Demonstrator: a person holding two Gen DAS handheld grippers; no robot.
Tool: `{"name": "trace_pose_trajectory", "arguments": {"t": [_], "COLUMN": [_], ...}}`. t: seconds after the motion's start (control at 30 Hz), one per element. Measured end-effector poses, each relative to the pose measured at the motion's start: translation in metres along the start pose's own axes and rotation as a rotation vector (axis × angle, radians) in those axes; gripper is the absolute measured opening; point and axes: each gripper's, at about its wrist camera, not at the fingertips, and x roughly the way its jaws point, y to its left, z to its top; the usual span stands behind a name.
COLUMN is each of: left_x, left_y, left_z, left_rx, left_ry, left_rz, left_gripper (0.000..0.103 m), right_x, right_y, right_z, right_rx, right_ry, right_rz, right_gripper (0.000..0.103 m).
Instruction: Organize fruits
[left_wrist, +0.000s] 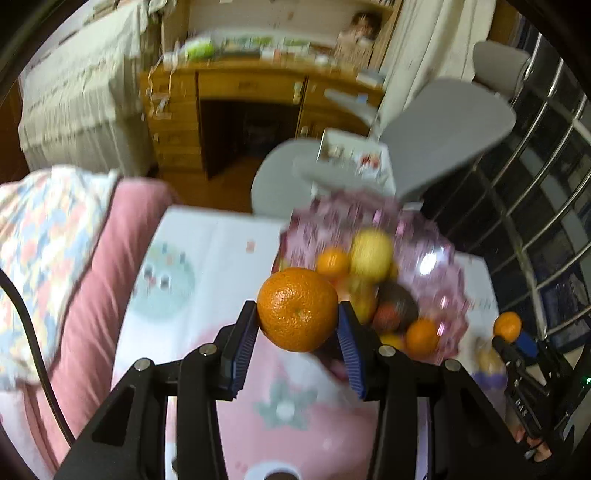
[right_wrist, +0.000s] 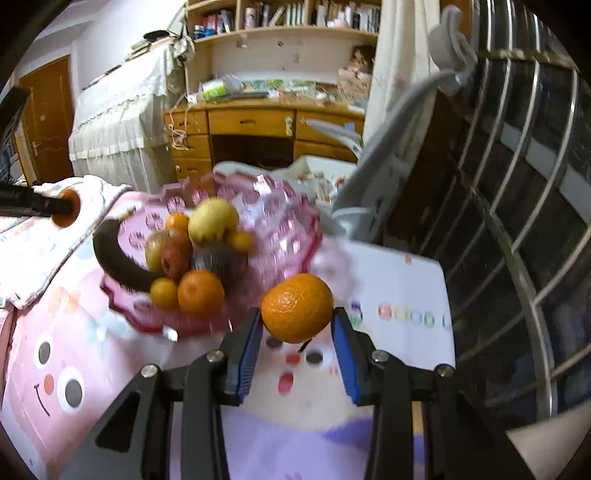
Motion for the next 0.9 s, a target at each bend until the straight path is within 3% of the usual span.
{"name": "trace_pose_trajectory", "arguments": {"t": [0.17,0.37,0.43,0.47,0.5,0.53,0.6,0.77,0.9], "left_x": [-0.001,0.017,0.018,0.016,0.013,0.009,-0.001,-0.023,-0.034], "left_y": [-0.016,-0.027,-0.024,-0.023,-0.022,-0.021,-0.019,0.002,0.033], "left_z": [0.023,0.022,0.020,0.018,0.017,0.014,0.008,-0.026,-0.076], "left_rx": [0.033,0.034,0.005,-0.003,-0.007,-0.005,0.008,-0.020,-0.062], "left_ry": [-0.071,-0.029,-0.028,-0.031,-0.038,-0.053,-0.078,-0.046,0.036], "left_rz": [-0.036,-0.062,-0.085,-0.096,-0.096,-0.089,-0.077,-0.061,-0.066], "left_gripper": [0.042,0.042,0.049,0.061,0.071,0.074,0.079,0.084,0.085], "right_x": [0.005,0.020,0.024,0.026,0.027,0.027,0.024,0.011,-0.009], "right_y": [0.008,0.021,0.026,0.027,0.028,0.030,0.033,0.044,0.056], "right_z": [0.031,0.051,0.053,0.053,0.052,0.051,0.048,0.031,-0.004], "right_rx": [-0.013,-0.001,0.006,0.009,0.010,0.013,0.031,0.092,0.166], "right_ry": [-0.054,-0.047,-0.039,-0.039,-0.047,-0.057,-0.071,-0.033,0.025], "right_rz": [0.034,0.072,0.072,0.077,0.079,0.076,0.066,0.061,0.053], "right_gripper": [0.039,0.039,0.040,0.042,0.045,0.055,0.066,0.070,0.074]}}
